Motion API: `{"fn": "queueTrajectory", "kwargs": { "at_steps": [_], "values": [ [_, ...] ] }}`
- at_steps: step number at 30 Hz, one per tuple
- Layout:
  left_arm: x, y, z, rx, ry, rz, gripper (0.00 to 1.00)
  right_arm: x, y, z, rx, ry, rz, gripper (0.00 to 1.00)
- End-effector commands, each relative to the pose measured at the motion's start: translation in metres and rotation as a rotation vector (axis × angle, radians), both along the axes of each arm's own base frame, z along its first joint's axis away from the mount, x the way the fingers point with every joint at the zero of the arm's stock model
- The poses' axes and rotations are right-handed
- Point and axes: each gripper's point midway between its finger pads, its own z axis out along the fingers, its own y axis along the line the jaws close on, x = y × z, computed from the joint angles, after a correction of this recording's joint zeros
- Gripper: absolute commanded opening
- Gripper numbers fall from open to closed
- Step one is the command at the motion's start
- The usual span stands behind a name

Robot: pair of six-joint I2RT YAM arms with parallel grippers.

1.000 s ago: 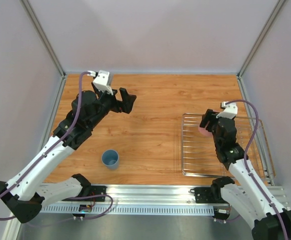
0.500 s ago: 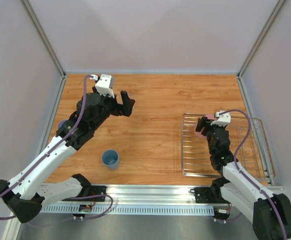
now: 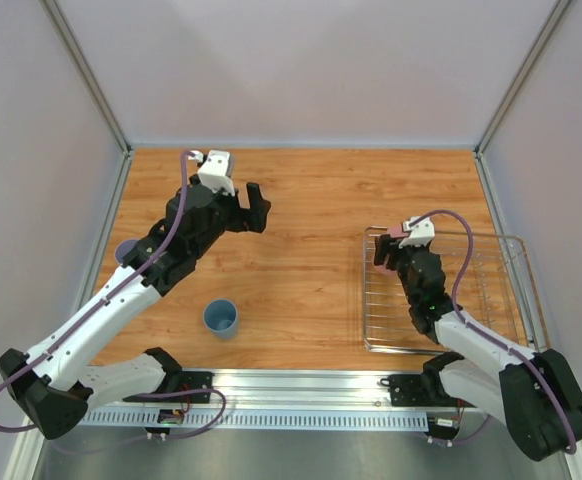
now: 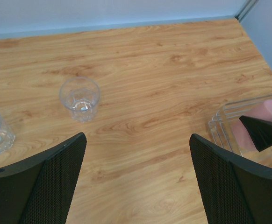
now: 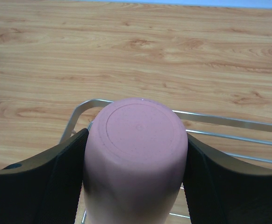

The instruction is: Load the cups into the dish rack

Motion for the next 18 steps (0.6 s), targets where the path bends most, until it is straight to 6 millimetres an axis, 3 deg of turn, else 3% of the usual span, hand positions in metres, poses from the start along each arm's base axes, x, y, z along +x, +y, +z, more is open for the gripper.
{"fn": "queueTrajectory", "kwargs": {
  "at_steps": [1, 3, 7, 8, 12, 18],
  "values": [
    [0.002, 0.008, 0.005, -0.014, -0.020, 0.041, 1.00, 0.016, 0.007, 0.039, 0.050, -0.075, -0.013, 0.00],
    [0.003, 0.008, 0.006, -0.018, -0.024, 0.044, 1.00, 0.014, 0.014, 0.037, 0.044, -0.060, 0.003, 0.01],
    [0.003, 0.008, 0.002, -0.021, -0.017, 0.048, 1.00, 0.016, 0.002, 0.035, 0.036, -0.050, -0.078, 0.00],
    [0.003, 0.008, 0.001, -0.020, -0.018, 0.047, 1.00, 0.018, 0.002, 0.044, 0.053, -0.056, -0.087, 0.01],
    [0.003, 0.009, -0.001, -0.018, -0.019, 0.051, 1.00, 0.012, 0.002, 0.039, 0.154, 0.002, -0.143, 0.01],
    [0.003, 0.007, -0.003, -0.019, -0.021, 0.040, 1.00, 0.010, -0.001, 0.019, 0.125, 0.028, -0.202, 0.04]
  ]
}}
